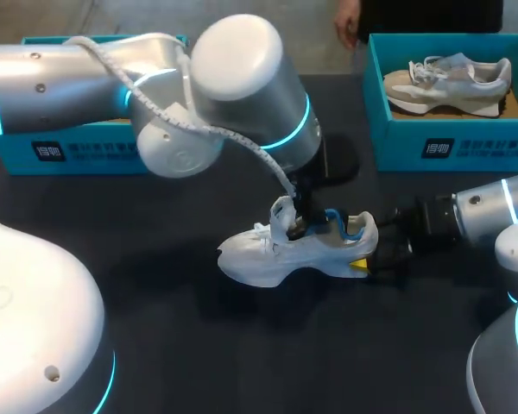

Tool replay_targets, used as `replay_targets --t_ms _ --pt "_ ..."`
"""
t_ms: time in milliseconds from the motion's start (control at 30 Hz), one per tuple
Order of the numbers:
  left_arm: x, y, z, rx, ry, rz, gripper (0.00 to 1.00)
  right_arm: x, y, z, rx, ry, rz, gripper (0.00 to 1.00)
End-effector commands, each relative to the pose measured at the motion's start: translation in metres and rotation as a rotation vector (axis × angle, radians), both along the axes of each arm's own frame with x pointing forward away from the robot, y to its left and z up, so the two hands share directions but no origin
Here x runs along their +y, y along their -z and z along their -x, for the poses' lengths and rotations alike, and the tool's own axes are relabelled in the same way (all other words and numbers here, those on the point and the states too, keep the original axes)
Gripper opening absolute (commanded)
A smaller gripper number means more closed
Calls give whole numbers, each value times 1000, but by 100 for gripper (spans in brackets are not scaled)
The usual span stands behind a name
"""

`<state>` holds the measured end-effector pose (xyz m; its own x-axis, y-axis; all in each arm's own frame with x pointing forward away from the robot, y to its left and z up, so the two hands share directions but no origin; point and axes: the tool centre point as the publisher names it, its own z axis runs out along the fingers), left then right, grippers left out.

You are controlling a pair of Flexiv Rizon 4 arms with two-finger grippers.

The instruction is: Take the shoe out of the shoebox, open the shoe tongue, remove and reinsert the insole, then place the shoe into the shoebox

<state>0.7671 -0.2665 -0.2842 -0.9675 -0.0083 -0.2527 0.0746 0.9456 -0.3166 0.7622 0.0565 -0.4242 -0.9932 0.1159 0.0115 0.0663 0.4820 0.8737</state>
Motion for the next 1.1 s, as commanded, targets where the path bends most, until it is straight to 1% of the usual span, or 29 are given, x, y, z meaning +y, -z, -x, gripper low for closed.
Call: replay_targets --t_ms 33,167,200,300,367,500,567,700,733,800,833,867,933,967,1000,1067,1100 --pt "-14 13 -9 5 -4 -21 78 3 2 1 0 2 3 0" --pt "-16 21 -12 15 3 -40 78 3 2 1 0 2 3 0" --pt "-17 22 -13 15 4 -40 75 3 2 1 0 2 3 0" --pt "-18 25 -13 18 13 -46 74 3 2 1 0 2 3 0" --pt "-19 29 -13 21 24 -63 72 3 2 1 0 2 3 0" --pt "-22 39 -14 7 35 -99 72 3 2 1 0 2 3 0" --pt "-23 42 -14 -1 36 -108 69 3 2 1 0 2 3 0" --pt "-25 47 -17 8 43 -116 68 3 2 1 0 2 3 0" --pt "-25 48 -17 14 48 -114 66 3 2 1 0 2 3 0" --pt "-26 50 -19 15 48 -114 61 3 2 1 0 2 3 0" --pt "-27 51 -20 19 49 -112 49 3 2 1 0 2 3 0" --pt "-28 52 -21 15 50 -116 48 3 2 1 0 2 3 0" --pt "-28 53 -21 17 52 -121 36 3 2 1 0 2 3 0" --pt "-28 54 -22 22 56 -124 27 3 2 1 0 2 3 0" --pt "-28 55 -22 23 55 -124 23 3 2 1 0 2 3 0" --pt "-27 56 -22 23 56 -128 18 3 2 1 0 2 3 0" --pt "-26 56 -21 26 60 -127 6 3 2 1 0 2 3 0"
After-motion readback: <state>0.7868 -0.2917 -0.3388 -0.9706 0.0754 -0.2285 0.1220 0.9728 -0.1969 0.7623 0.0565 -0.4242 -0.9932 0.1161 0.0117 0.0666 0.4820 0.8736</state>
